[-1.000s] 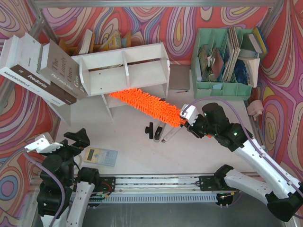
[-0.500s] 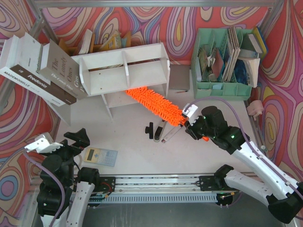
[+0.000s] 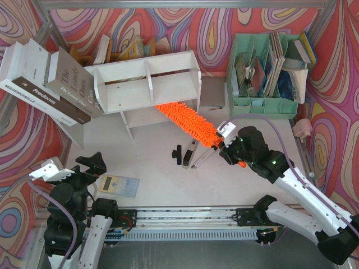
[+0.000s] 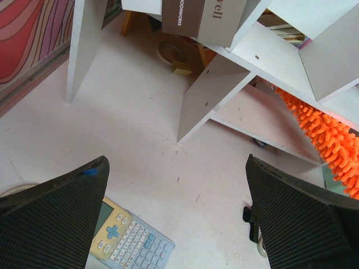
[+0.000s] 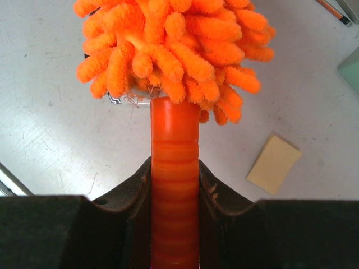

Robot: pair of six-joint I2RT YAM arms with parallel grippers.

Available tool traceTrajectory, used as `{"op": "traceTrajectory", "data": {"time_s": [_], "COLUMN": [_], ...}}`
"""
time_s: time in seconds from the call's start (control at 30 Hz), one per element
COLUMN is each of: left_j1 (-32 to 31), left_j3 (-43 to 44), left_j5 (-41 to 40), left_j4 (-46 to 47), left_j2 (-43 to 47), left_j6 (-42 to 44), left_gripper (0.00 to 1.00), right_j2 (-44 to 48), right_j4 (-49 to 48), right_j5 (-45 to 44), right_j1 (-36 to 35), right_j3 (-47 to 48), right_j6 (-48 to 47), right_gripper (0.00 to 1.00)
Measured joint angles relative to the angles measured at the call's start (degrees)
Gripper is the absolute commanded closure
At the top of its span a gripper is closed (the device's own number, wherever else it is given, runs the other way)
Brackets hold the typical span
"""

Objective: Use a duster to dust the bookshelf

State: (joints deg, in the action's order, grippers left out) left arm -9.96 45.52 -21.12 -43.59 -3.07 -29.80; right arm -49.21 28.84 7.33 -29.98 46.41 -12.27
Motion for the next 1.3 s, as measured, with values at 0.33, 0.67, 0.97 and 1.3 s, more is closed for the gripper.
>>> {"op": "traceTrajectory", "data": {"time_s": [0.33, 0.67, 0.97, 1.3], "left_j1": [0.2, 0.3, 0.5, 0.6], "left_j3": [0.0, 0.0, 0.0, 0.0], "left_j5": [0.0, 0.0, 0.0, 0.0], "left_j4": [0.0, 0.0, 0.0, 0.0], "left_j2": [0.0, -0.4, -0.7, -0.7], "left_j6": [0.0, 0.0, 0.0, 0.0], "left_gripper": [0.01, 0.02, 0.01, 0.02], "right_j2": [-1.7, 0.8, -6.0, -14.2], "right_j4": [-0.2, -0.6, -6.1, -9.3], "right_j5": [-2.6, -3.5, -12.2, -28.2], "right_j1": [0.0, -4.8, -20.0, -36.6], "right_j3": [1.7, -2.3, -3.5, -2.7], "right_j6": [7.7, 18.2, 22.6, 33.3], "right_gripper": [1.0, 1.0, 1.0, 1.0]}}
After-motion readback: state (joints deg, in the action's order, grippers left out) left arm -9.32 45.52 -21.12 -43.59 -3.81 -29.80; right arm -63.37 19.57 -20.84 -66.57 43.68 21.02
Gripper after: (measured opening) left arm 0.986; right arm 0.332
